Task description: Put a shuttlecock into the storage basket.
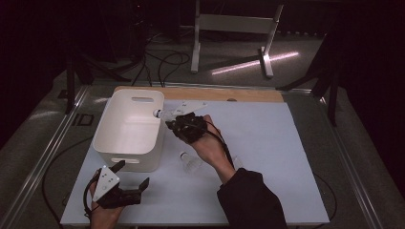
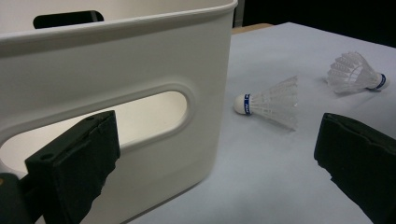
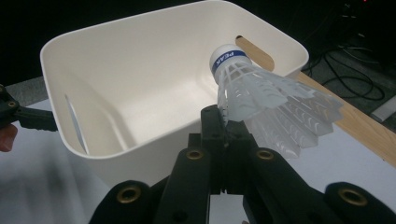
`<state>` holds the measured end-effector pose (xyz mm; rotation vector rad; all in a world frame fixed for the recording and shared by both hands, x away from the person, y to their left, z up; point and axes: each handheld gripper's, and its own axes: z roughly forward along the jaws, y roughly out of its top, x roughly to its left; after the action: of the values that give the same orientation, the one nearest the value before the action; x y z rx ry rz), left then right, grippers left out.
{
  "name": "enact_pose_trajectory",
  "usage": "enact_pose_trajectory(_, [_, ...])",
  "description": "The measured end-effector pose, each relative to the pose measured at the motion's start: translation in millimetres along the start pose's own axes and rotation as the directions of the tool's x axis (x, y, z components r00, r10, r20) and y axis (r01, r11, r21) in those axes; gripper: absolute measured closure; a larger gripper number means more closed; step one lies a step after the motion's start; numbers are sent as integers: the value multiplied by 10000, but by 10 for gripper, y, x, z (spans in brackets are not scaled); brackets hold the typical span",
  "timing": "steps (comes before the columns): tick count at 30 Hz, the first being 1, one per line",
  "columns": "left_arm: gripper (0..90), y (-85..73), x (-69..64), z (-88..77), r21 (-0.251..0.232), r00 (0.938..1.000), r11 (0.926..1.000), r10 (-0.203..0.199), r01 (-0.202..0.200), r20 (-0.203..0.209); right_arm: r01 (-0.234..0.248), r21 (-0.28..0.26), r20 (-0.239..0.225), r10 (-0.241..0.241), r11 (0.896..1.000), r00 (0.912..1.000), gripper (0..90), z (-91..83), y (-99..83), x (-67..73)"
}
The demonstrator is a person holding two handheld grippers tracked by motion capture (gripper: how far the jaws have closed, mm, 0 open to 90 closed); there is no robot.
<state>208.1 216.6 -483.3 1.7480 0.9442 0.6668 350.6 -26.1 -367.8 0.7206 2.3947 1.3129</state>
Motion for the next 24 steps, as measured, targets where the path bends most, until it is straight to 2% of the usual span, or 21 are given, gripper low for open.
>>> enact_pose_trajectory(24, [6, 0, 2, -5, -20, 10000, 10000, 15, -15, 3, 335, -172, -465, -343, 9993, 9983, 899, 150, 162, 210])
